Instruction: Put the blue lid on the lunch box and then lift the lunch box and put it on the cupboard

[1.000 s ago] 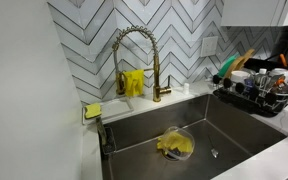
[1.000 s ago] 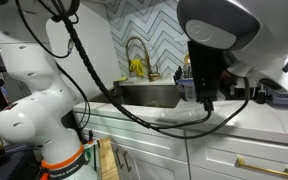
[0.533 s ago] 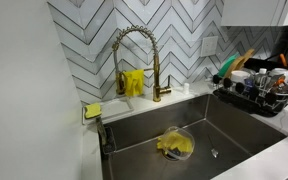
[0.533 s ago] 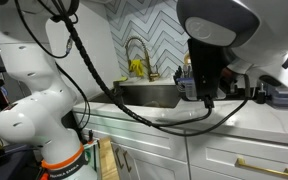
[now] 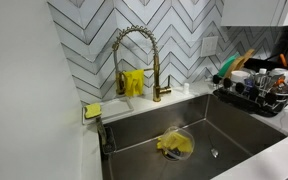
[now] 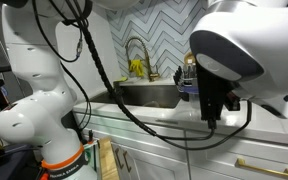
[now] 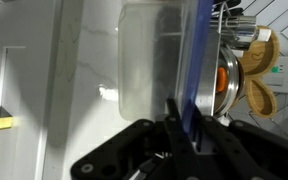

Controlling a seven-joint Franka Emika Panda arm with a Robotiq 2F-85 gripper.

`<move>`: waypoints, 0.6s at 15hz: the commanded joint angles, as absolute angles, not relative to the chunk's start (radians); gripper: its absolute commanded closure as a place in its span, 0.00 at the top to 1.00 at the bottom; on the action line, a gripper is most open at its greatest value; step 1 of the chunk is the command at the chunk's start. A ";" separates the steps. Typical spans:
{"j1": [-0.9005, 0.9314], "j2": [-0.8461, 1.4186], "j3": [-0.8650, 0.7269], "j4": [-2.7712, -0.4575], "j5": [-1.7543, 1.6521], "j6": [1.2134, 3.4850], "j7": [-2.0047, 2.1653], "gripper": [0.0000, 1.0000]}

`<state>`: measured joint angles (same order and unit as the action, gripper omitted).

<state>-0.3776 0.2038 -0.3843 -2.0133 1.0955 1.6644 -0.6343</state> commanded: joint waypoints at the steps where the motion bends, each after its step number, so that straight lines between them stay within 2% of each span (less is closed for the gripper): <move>1: -0.412 0.262 -0.369 -1.993 1.142 1.647 -0.704 0.03; 9: -0.438 0.334 -0.356 -1.962 1.189 1.650 -0.801 0.03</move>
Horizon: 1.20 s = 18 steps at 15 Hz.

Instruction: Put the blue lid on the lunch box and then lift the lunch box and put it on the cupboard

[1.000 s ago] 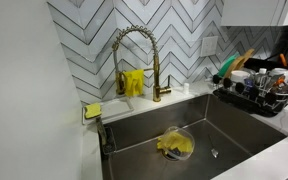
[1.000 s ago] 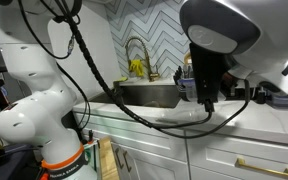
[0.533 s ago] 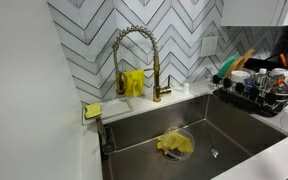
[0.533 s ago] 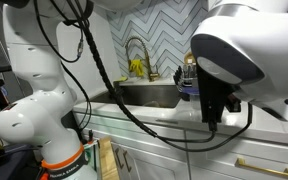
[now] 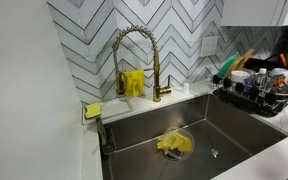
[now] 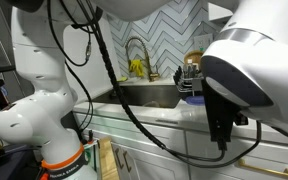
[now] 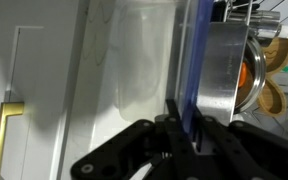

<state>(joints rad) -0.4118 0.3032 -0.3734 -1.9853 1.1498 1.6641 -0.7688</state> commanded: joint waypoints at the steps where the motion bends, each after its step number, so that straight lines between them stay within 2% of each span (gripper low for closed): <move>1: -0.439 0.339 -0.353 -1.960 1.201 1.652 -0.803 0.03; 6: -0.436 0.365 -0.347 -1.941 1.211 1.663 -0.811 0.03; 7: -0.433 0.367 -0.346 -1.939 1.205 1.667 -0.809 0.06; 8: -0.433 0.368 -0.345 -1.938 1.206 1.668 -0.806 0.12; 9: -0.432 0.368 -0.345 -1.937 1.204 1.671 -0.806 0.28; 10: -0.431 0.368 -0.344 -1.935 1.205 1.675 -0.805 0.39; 18: -0.426 0.355 -0.338 -1.923 1.213 1.687 -0.798 0.97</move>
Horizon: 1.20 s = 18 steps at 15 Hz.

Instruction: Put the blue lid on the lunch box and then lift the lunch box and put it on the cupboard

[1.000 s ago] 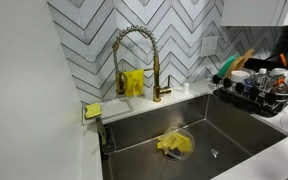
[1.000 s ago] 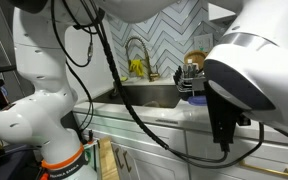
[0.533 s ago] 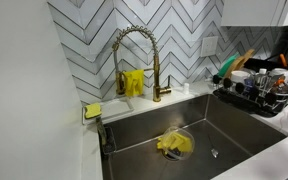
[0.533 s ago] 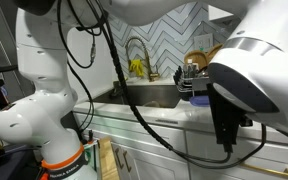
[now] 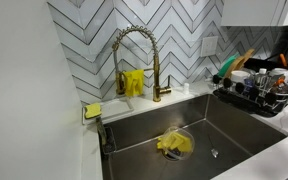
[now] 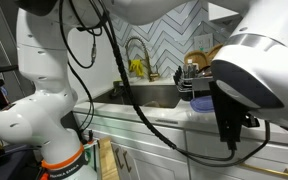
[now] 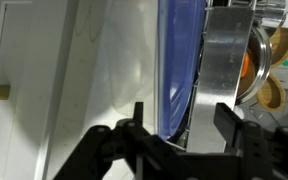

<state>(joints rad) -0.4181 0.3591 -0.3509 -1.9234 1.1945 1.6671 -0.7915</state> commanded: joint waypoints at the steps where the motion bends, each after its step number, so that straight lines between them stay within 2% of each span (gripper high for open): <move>1: -0.425 0.353 -0.338 -1.921 1.211 1.689 -0.797 1.00; 6: -0.399 0.307 -0.346 -1.916 1.125 1.732 -0.776 1.00; 18: -0.285 -0.004 -0.288 -1.903 0.357 1.884 -0.389 1.00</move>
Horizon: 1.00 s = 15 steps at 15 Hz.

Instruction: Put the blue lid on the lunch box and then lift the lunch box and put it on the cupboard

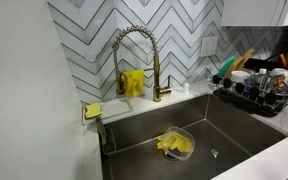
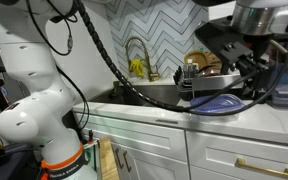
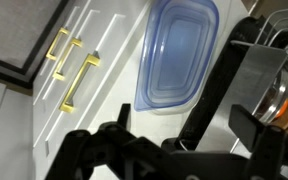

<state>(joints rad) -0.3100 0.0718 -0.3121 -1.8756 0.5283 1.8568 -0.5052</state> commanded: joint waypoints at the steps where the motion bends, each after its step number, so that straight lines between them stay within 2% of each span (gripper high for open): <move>1: -0.276 -0.025 -0.279 -1.906 0.289 1.882 -0.345 1.00; 8: -0.223 -0.102 -0.208 -1.896 -0.083 1.821 -0.157 1.00; 15: -0.205 -0.108 -0.195 -1.871 -0.064 1.782 -0.079 1.00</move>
<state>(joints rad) -0.2115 -0.1090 -0.1886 -1.8738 -0.0634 1.7848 -0.0794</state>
